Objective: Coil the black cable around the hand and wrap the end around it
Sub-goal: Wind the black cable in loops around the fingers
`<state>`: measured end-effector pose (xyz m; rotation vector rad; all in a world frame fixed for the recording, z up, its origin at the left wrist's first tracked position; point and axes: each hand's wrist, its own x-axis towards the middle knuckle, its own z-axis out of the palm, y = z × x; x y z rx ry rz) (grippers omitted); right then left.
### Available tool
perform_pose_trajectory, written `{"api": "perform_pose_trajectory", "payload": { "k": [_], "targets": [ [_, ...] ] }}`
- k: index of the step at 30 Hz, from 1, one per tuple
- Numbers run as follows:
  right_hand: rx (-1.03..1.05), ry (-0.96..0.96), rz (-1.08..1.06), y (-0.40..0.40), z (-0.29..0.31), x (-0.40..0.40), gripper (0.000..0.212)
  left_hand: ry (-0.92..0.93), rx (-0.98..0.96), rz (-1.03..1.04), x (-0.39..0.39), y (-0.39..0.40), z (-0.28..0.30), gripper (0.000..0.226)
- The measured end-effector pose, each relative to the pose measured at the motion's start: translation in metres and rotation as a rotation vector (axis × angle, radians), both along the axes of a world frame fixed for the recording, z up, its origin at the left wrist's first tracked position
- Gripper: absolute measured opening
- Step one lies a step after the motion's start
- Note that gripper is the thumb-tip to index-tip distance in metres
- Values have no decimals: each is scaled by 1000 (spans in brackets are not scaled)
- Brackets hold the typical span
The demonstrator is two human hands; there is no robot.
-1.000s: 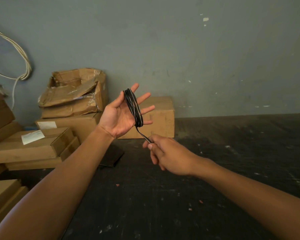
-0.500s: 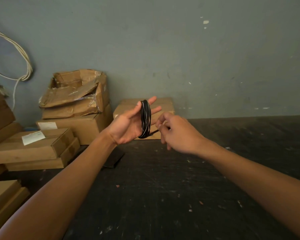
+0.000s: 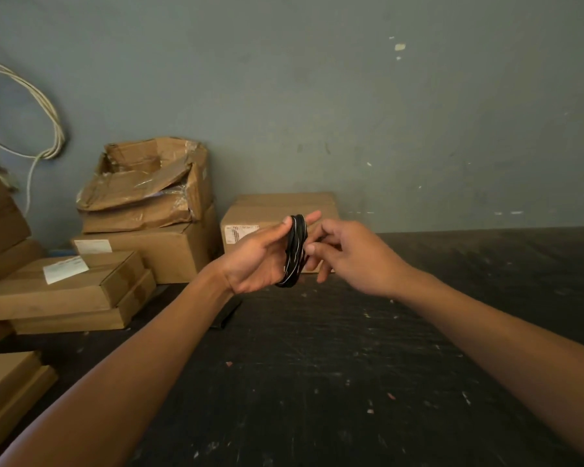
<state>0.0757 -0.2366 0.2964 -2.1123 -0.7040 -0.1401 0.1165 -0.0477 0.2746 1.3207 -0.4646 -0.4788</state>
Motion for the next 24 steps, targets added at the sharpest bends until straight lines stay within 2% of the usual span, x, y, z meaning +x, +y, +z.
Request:
{"api": "perform_pose_trajectory", "payload": {
  "k": [3,6,11,14,17,19,24],
  "targets": [
    [-148,-249,-146,-2,-3,1,3,49,87,-16,2,0,-8,52],
    [-180,-288,-214,-6,-5,1,15,104,149,-40,1,-1,-10,56],
    [-236,-306,-204,-12,-5,6,31,168,236,-137,-2,-1,-12,54],
    [-263,-200,-144,-17,-2,11,53,171,320,-269,-3,-2,-9,54],
    [-239,24,-20,-21,0,13,65,166,402,-383,-3,-3,-8,54],
    [-219,149,51,-25,-1,14,60,144,444,-391,-4,-5,-7,53],
    [-212,278,125,-31,-10,17,40,43,505,-394,-6,-14,-8,52]
  ]
}}
